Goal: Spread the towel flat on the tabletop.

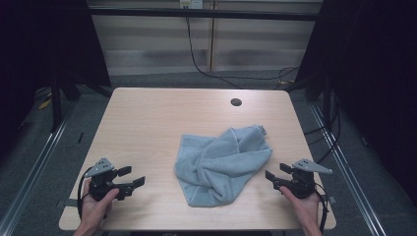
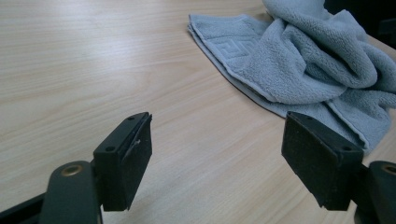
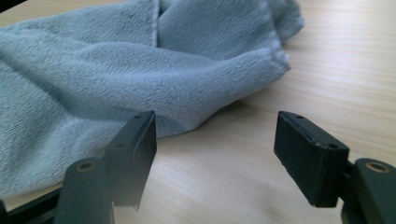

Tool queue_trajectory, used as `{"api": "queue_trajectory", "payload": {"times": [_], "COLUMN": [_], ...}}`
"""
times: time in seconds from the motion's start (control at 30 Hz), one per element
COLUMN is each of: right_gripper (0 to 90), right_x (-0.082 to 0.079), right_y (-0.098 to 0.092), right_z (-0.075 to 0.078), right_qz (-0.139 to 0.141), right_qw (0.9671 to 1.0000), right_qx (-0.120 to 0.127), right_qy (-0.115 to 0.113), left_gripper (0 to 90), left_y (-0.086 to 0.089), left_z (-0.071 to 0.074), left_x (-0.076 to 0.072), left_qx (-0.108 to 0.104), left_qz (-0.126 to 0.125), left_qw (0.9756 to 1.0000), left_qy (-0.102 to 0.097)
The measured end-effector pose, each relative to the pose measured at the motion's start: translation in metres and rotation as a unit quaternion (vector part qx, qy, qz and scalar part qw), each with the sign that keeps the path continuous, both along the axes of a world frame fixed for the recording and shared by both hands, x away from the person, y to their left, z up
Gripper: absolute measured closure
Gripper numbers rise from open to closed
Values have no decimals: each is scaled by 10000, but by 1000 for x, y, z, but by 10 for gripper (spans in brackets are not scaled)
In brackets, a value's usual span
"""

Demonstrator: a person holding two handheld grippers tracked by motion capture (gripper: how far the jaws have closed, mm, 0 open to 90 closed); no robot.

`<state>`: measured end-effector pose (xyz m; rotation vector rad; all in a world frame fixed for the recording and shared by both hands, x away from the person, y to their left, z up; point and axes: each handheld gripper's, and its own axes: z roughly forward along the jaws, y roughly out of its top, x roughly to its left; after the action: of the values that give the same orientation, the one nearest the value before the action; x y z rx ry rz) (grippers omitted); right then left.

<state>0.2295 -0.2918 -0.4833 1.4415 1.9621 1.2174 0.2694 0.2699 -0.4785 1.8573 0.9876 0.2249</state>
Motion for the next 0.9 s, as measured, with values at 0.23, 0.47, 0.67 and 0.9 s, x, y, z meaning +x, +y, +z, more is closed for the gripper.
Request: {"api": "queue_trajectory", "payload": {"times": [0.23, 0.47, 0.67, 0.9], "right_gripper": [297, 309, 307, 267], "right_x": [-2, 0, 12, 52], "right_y": [7, 31, 41, 66], "right_z": [3, 13, 27, 39], "right_qz": [157, 638, 807, 1177], "right_qw": [9998, 9978, 9967, 9926], "right_qx": [44, 49, -40, -249], "right_qy": [63, 170, 114, 136], "left_gripper": [259, 347, 356, 374], "left_y": [-5, -29, -64, -118], "left_z": [-4, -1, 13, 21], "left_x": [3, 1, 11, 57], "left_qx": [-11, -31, 81, 34], "left_qz": [-25, -589, -986, -1100], "left_qw": [9999, 9980, 9951, 9939], "left_qy": [146, 221, 57, -5]}}
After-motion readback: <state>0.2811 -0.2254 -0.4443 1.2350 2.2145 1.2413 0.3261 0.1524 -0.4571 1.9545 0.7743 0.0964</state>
